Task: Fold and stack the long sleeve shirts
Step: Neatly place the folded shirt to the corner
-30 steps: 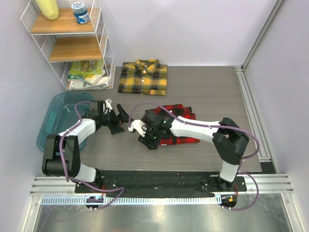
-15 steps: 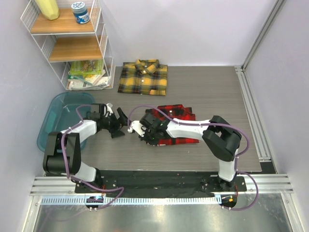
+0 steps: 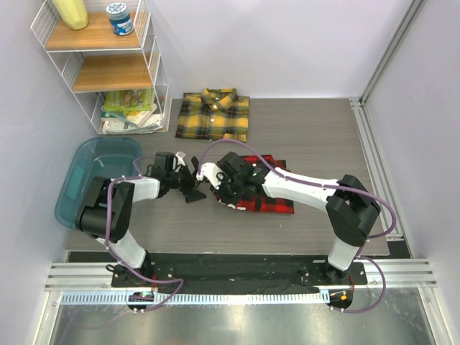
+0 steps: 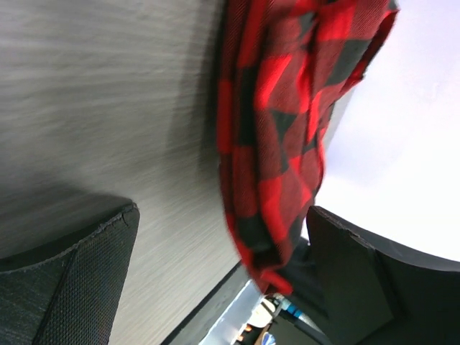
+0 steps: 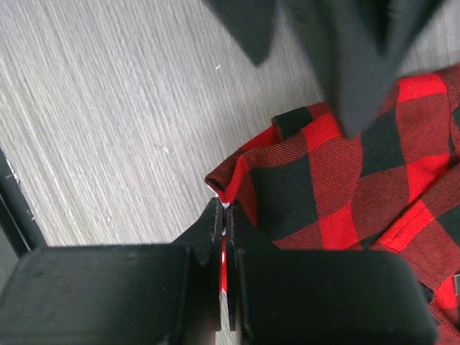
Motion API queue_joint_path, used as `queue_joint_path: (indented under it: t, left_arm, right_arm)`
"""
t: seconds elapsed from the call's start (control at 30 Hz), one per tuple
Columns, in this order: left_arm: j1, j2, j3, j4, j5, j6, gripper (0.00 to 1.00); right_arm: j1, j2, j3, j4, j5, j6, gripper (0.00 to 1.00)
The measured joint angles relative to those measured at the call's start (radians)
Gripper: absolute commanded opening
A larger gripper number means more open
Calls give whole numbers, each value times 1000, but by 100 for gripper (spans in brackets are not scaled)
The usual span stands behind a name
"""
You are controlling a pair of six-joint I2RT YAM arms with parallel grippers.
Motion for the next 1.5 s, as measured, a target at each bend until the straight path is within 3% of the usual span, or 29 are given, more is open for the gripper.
queue_joint_path:
  t: [0.3, 0.43, 0.53, 0.57, 0.63, 0.67, 0.7, 0.73, 0.83, 0.9, 0.93, 1.07, 1.13, 1.23, 1.5]
  left_arm:
    - [-56, 113, 24, 214, 13, -176, 99]
    - [-98, 156, 48, 255, 11, -230, 81]
    - [-117, 201, 103, 221, 5, -233, 58]
    - [-120, 214, 124, 204, -4, -231, 40]
    - [-124, 250, 188, 134, -22, -206, 17]
    - [-124, 265, 216, 105, -32, -192, 0]
    - [-125, 274, 237, 76, -37, -177, 0]
    - [-130, 284, 272, 20, -43, -147, 0]
    - [-153, 319, 418, -163, -84, -30, 0]
    - [-176, 337, 503, -246, -112, 52, 0]
    - [-188, 344, 541, -285, -130, 91, 0]
    - [-257, 403, 753, -445, -205, 249, 0]
    - [-284, 457, 874, -499, -245, 322, 0]
    - [-310, 541, 1037, -566, -292, 397, 0]
    - [-321, 764, 1462, -639, -401, 533, 0]
  right_arm:
    - [-6, 4, 42, -55, -19, -3, 1]
    - [-11, 22, 79, -59, -17, 0, 1]
    - [-16, 40, 105, -57, -7, 10, 1]
    - [-17, 43, 109, -56, -2, 14, 1]
    - [-21, 45, 109, -56, 7, 26, 2]
    - [-24, 45, 109, -56, 10, 33, 7]
    - [-27, 45, 109, -54, 14, 41, 14]
    - [-32, 45, 109, -53, 14, 53, 33]
    - [-79, 44, 110, -55, -22, 108, 46]
    - [-160, 43, 113, -68, -81, 144, 53]
    - [-206, 42, 114, -76, -108, 154, 67]
    - [-495, -1, 106, -125, -209, 198, 99]
    - [-663, -61, 80, -150, -233, 193, 100]
    - [-800, -159, 37, -193, -228, 179, 100]
    - [-866, -311, -69, -246, -227, 130, 100]
